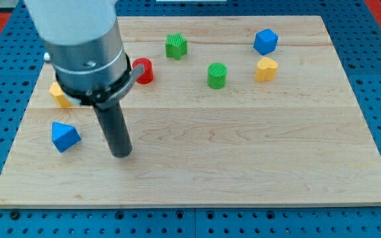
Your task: Move the blue triangle towards the right center of the board
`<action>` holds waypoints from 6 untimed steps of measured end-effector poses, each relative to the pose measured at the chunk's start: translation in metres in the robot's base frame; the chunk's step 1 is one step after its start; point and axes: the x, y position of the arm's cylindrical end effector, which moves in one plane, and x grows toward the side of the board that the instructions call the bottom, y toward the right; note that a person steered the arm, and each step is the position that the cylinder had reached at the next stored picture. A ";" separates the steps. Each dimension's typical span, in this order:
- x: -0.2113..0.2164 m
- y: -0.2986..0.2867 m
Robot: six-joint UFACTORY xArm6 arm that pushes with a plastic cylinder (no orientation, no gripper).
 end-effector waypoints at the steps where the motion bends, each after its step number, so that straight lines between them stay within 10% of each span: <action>1: 0.034 -0.051; 3: -0.037 -0.154; 6: -0.031 0.046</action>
